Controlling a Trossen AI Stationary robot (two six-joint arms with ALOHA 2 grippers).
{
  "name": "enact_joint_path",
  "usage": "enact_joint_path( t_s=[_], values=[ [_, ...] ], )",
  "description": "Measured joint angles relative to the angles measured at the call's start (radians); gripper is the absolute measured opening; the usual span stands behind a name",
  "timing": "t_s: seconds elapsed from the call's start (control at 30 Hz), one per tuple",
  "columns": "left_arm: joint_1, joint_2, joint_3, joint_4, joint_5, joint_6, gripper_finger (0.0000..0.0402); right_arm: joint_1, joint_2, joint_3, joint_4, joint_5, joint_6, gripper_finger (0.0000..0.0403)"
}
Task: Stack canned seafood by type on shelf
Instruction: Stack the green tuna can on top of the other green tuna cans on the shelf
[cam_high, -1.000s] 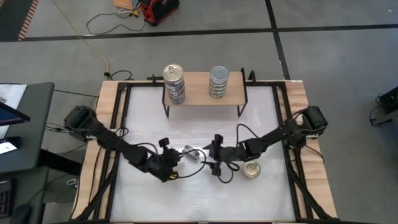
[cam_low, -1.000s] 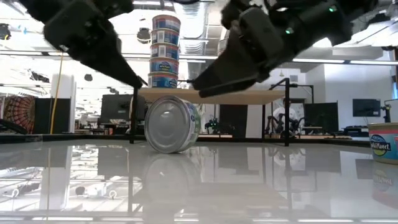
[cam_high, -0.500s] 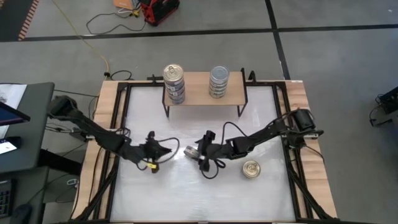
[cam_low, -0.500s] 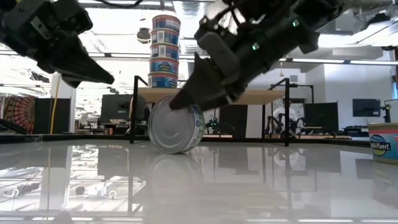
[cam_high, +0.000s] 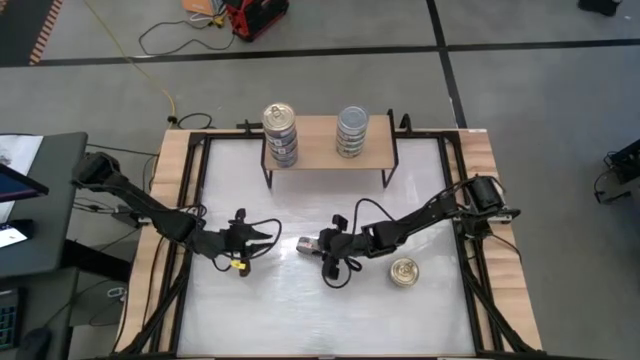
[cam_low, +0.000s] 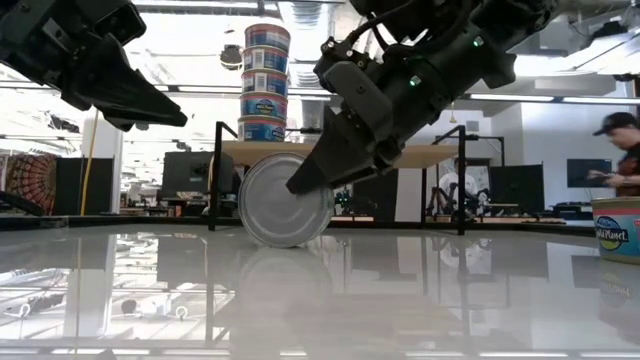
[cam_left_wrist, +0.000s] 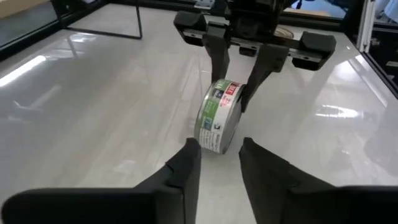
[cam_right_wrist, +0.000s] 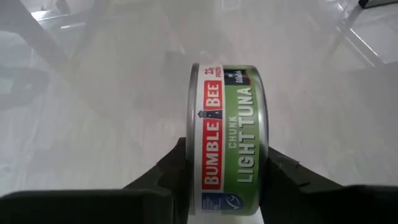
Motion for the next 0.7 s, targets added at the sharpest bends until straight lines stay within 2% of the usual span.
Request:
enact_joint_path(
  t_s=[0.2,0.37,0.53,0.7],
  values=[
    [0.000,0.000,0.000,0.000,-0.013,-0.003,0.0127,-0.023,-0.046,-0.003,-0.037,-0.085,-0.002,0.0158],
    [0.000,0.000,0.000,0.011,-0.015,0.035,0.0129,-0.073,-0.202,-0.002,-0.145,-0.199,0.012,0.0158],
    [0.000,0.000,0.000,0.059,-0.017,0.212,0.0129,-0.160,-0.420,-0.002,-0.285,-0.314,0.067,0.0158],
    [0.010,0.004,0.000,0.083,-0.030,0.464,0.0129,-0.276,-0.617,-0.001,-0.366,-0.382,0.092,0.0158]
  ],
)
